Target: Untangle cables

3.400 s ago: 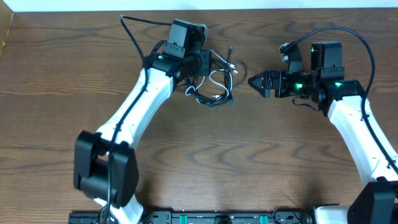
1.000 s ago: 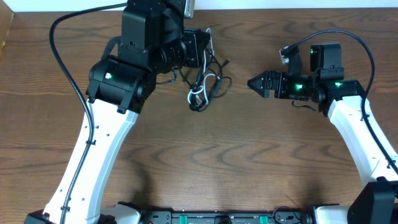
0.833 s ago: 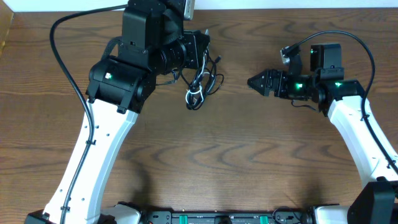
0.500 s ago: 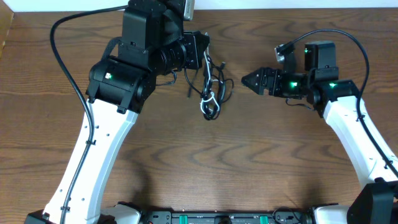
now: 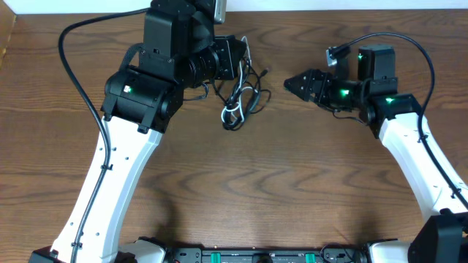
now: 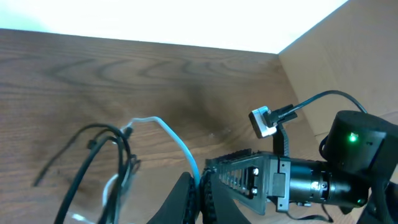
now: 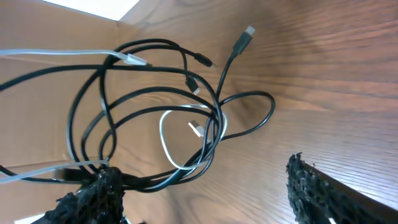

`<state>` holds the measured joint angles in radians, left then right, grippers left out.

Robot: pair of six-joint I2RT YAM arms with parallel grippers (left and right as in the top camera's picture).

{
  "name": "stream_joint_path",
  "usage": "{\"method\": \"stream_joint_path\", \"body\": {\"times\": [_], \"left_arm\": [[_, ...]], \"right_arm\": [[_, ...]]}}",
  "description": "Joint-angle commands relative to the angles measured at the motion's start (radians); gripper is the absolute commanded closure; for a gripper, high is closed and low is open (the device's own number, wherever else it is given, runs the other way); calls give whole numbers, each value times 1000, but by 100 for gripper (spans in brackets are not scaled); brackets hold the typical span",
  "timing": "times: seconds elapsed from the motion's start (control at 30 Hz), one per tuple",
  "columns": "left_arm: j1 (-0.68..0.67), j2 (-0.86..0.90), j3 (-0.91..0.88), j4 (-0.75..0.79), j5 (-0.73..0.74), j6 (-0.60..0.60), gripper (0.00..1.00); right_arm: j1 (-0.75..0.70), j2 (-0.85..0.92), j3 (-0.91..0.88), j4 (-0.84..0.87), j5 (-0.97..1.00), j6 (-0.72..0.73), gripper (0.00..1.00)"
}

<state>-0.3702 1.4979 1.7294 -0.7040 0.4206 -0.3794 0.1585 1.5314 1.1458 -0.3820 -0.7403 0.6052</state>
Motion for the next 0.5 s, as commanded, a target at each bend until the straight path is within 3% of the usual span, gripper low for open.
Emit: {"method": "stream_joint_path", "body": {"times": [0.0, 0.3, 0.47], "left_arm": [[-2, -5, 32, 8, 13, -31, 93], [-2, -3, 29, 5, 14, -31, 93], [-14, -3, 29, -8, 18, -35, 92]], "right_arm": [[36, 0, 18, 19, -2, 84, 19], [135, 0, 18, 101, 61, 204, 21], [201, 0, 18, 176, 139, 246, 28]]}}
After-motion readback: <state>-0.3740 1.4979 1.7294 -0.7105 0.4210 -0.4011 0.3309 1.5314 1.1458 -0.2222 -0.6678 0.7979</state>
